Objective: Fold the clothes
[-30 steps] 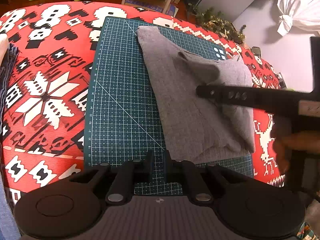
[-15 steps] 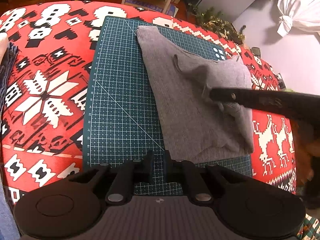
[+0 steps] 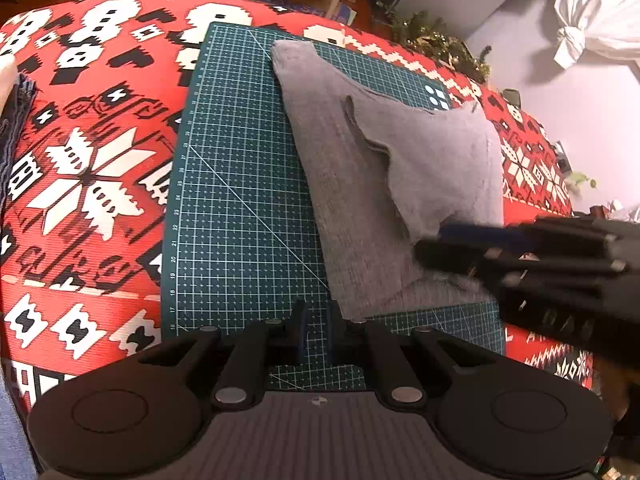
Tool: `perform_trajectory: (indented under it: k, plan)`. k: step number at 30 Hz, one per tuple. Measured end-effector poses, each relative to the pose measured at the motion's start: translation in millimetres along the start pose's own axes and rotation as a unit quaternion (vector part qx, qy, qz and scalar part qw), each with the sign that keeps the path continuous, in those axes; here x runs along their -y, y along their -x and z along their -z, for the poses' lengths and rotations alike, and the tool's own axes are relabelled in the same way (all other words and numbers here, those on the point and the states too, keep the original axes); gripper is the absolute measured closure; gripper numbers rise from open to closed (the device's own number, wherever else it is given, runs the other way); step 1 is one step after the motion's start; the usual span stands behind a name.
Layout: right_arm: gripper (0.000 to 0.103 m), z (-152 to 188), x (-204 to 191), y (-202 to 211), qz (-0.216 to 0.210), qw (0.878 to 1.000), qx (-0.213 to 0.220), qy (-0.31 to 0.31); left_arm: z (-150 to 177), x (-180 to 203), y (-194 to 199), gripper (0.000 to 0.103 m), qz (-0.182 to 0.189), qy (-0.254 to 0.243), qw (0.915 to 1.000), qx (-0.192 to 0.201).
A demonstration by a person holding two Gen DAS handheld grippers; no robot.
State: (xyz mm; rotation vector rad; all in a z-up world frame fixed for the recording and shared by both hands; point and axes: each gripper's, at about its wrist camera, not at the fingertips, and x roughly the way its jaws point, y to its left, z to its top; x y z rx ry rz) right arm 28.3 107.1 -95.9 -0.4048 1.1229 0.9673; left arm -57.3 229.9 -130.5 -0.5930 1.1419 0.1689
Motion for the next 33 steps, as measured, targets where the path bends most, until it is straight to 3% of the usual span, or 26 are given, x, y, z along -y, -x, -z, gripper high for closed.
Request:
perform_trajectory:
  k: [8,12,13,14,16,21,24,26,30,33]
  plan:
    - [0.075,-12.8,15.3,-18.2,0.035,0.999,0.021,-0.016,-0.6,-3.9,0.5,0.096,-0.005,0.004,1.0,0.002]
    - [0.074,-19.1,19.4,-29.4,0.032,0.999,0.007,0.001,-1.0,-5.9,0.3,0.096,-0.006,0.004,1.0,-0.001]
    - [0.076,-19.2,19.3,-32.4,0.03,1.0,0.001,0.006,-1.4,-5.9,0.6,0.096,-0.006,0.005,1.0,0.0]
    - [0.086,-18.6,18.6,-34.5,0.031,0.999,-0.003,0.011,-1.9,-5.9,0.9,0.096,-0.005,0.005,1.0,0.001]
    - [0.096,-16.5,17.4,-32.1,0.037,0.999,-0.002,0.016,-2.8,-5.9,1.1,0.096,-0.005,0.006,1.0,0.003]
    - [0.097,-22.0,18.6,-10.8,0.004,0.999,0.017,-0.043,-3.7,-7.2,1.7,0.096,-0.004,0.009,0.9999,0.005]
    - [0.09,-27.0,19.8,-8.8,-0.026,0.995,0.023,-0.093,-4.8,-6.8,2.6,0.096,-0.003,0.01,0.9999,0.007]
    - [0.08,-28.7,18.7,-11.9,-0.023,0.993,0.018,-0.112,-6.2,-6.5,3.3,0.096,-0.003,0.011,0.9999,0.008]
    - [0.079,-21.6,21.9,0.1,-0.025,0.99,0.027,-0.135,-11.1,-3.0,5.9,0.095,0.012,0.011,0.9998,0.013]
    - [0.068,-8.5,31.7,20.3,-0.03,0.987,0.031,-0.155,-15.4,0.5,8.2,0.089,0.029,0.011,0.9994,0.017]
